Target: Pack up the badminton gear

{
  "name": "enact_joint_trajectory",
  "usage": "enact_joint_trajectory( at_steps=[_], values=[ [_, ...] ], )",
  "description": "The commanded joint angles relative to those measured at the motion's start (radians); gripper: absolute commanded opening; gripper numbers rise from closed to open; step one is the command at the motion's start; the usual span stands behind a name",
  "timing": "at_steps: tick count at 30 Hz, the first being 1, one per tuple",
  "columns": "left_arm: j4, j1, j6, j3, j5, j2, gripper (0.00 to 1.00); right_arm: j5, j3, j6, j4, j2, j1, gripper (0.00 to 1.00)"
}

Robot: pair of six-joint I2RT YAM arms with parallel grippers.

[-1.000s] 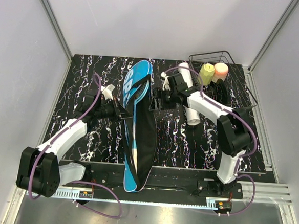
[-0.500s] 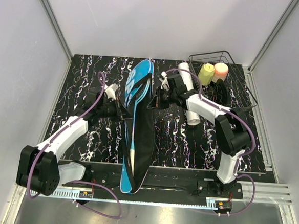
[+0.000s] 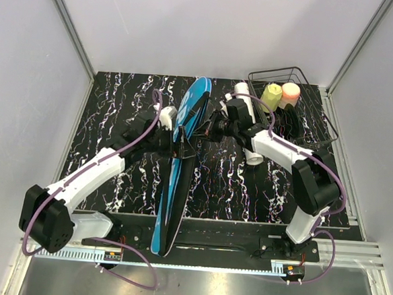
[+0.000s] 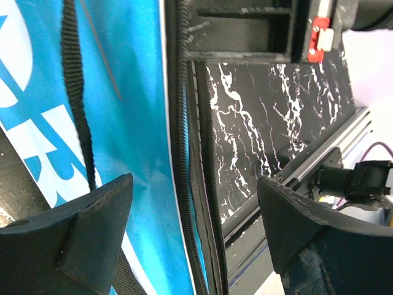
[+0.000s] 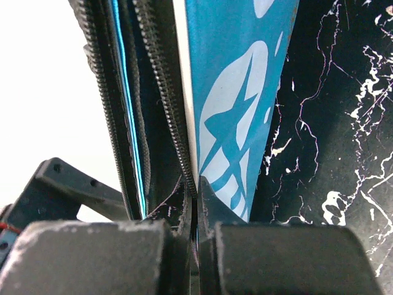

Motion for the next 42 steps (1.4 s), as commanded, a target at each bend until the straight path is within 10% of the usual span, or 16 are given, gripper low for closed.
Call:
enact_joint_trajectory(
  at_steps=[1,9,19,27,35,42],
  values=[
    [-0.034,-0.075,0.080,0.069,-0.203,0.007,0.89,0.047,-0.010,0.164,0.140,-0.076,0.005,0.00],
    [-0.093,-0.233,0.126,0.144,-0.409,0.059,0.89,0.096,-0.041,0.260,0.163,-0.125,0.013,0.00],
    [-0.144,-0.304,0.099,0.201,-0.672,0.126,0.41,0.150,-0.029,0.284,0.112,-0.165,0.056,0.00],
    [-0.130,-0.302,0.105,0.166,-0.659,0.076,0.00,-0.037,-0.032,0.008,0.034,-0.183,-0.061,0.45],
    [-0.103,-0.301,0.105,0.155,-0.613,0.060,0.00,-0.214,0.005,-0.091,-0.001,-0.200,-0.254,0.79],
    [-0.098,-0.302,0.102,0.157,-0.591,0.059,0.00,-0.367,0.148,-0.007,0.103,-0.029,-0.312,0.60]
  ],
)
